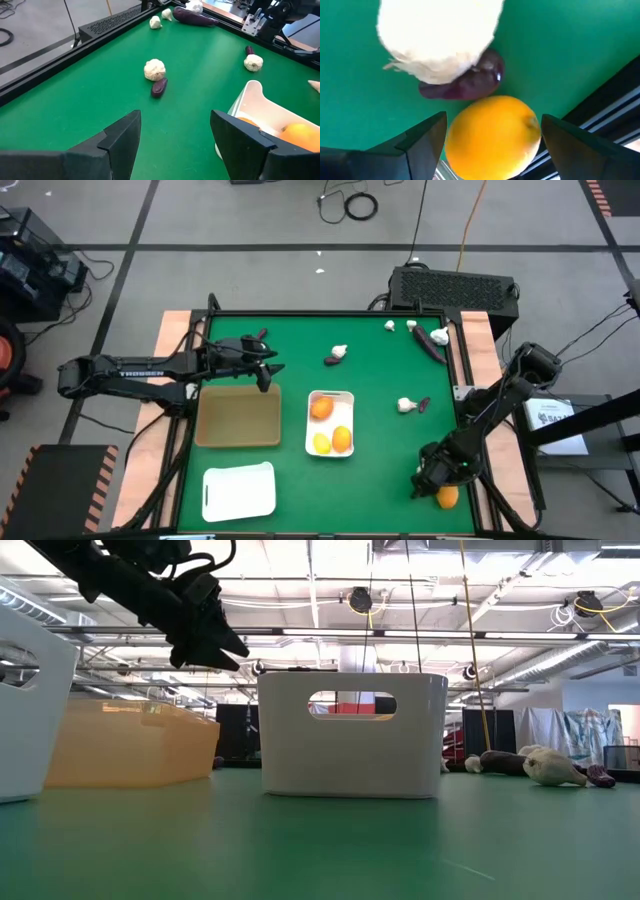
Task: Sort produce into baskets
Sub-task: Put the yellow lemon into the top white bin
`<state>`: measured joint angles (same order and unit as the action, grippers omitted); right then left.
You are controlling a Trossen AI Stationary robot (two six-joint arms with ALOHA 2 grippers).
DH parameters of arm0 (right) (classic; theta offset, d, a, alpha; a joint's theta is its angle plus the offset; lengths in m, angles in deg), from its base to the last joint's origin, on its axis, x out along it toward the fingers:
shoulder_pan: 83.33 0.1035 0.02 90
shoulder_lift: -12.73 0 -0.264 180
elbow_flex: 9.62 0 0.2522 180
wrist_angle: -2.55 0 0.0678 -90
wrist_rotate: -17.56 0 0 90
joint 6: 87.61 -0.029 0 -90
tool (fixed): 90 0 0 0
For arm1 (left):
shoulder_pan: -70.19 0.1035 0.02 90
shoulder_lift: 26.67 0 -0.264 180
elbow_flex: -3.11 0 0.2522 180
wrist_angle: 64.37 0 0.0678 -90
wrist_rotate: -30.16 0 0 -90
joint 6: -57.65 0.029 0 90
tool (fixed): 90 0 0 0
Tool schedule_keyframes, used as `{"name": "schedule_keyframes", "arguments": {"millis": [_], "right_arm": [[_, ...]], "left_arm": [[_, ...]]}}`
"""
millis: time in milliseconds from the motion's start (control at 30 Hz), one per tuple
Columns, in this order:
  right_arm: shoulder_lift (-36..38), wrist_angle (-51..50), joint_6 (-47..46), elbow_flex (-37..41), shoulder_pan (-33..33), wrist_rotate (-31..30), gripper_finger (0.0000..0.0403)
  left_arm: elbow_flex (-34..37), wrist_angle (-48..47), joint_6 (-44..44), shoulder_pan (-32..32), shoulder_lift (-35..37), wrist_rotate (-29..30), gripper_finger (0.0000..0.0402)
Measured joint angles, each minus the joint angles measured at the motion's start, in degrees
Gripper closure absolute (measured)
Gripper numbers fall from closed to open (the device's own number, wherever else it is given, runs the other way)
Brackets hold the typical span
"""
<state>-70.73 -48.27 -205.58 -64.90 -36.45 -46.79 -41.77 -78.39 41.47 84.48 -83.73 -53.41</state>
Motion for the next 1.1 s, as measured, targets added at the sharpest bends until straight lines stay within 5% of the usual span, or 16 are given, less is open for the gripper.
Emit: {"name": "schedule_keyframes", "arguments": {"millis": [433, 667, 867, 1100], "right_arm": [[1.0, -5.2, 7.8, 0.0, -3.1, -0.1, 0.0094], [4.6, -8.5, 7.4, 0.0, -3.5, -0.1, 0.0154], [10.1, -6.6, -0.6, 0.0, -3.9, 0.0, 0.0176], [12.7, 1.0, -11.3, -0.1, -1.9, -0.3, 0.0151]], "left_arm": [[0.0, 1.5, -0.1, 0.0, 0.0, 0.0, 0.0155], [0.0, 1.5, 0.0, 0.0, 0.0, 0.6, 0.0155], [0.0, 1.5, 0.0, 0.0, 0.0, 1.0, 0.0155], [0.0, 1.3, 0.0, 0.0, 0.0, 1.1, 0.0155]]}}
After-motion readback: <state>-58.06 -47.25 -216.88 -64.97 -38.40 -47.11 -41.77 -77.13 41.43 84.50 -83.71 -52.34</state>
